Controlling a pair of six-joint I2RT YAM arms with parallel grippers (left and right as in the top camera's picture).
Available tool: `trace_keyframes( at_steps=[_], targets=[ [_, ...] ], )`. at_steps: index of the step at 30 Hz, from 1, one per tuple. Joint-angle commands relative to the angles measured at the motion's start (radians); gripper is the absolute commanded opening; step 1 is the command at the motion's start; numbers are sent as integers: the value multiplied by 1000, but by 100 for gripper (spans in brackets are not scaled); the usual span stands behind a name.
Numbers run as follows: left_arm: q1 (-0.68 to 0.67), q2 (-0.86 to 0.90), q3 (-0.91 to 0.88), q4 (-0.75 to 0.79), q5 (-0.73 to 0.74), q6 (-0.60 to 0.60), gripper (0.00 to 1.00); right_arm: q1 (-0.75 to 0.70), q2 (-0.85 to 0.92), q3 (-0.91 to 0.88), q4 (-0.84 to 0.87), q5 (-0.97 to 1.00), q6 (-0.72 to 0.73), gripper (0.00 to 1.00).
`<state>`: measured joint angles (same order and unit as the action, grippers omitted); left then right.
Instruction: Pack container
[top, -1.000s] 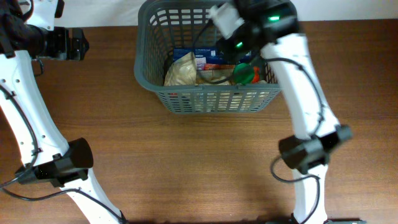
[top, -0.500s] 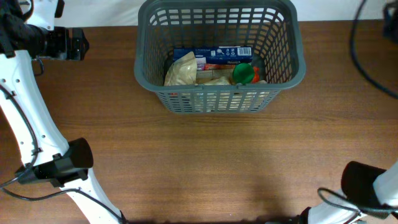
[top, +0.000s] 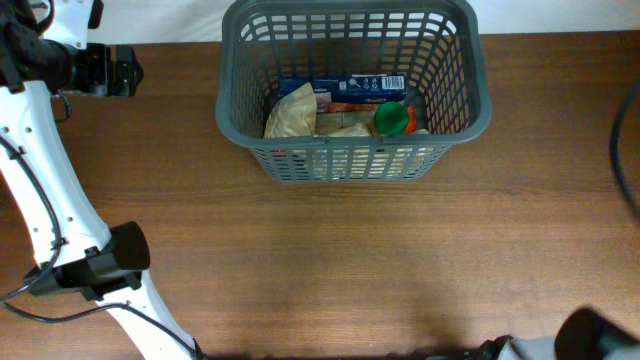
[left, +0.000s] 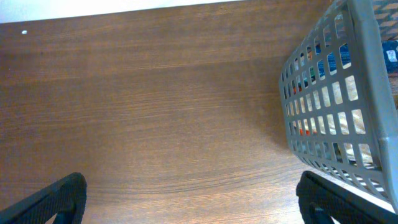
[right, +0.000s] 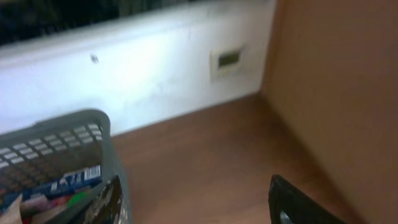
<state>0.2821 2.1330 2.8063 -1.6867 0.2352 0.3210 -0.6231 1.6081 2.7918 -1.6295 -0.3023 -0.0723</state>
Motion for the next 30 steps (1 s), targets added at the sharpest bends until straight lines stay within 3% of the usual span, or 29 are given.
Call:
trace_keyframes(
  at_steps=[1,7,8,9,13,20,24,30],
  targets=[
    [0,-2,-3,0,4,-7,99,-31,-220,-63,-17,-28,-10,66],
    [1,-2,-3,0,4,-7,99,-31,-498,-276,-62,-28,-28,64],
    [0,-2,-3,0,4,-7,99,-31,-545,-324,-58,-31,-27,70],
    [0,-2,-3,0,4,-7,99,-31,-587,-367,-54,-31,-27,99],
    [0,-2,-3,0,4,-7,99,-32,-719,-527,-66,-31,11,99],
    [0,-2,-3,0,4,-7,99,-34,-784,-904,-37,-160,249,99],
    [0,-2,-3,0,4,-7,99,-34,-761,-1190,103,-150,538,99],
    [0,-2,-3,0,4,-7,99,-34,-673,-1389,255,-131,462,99]
  ],
)
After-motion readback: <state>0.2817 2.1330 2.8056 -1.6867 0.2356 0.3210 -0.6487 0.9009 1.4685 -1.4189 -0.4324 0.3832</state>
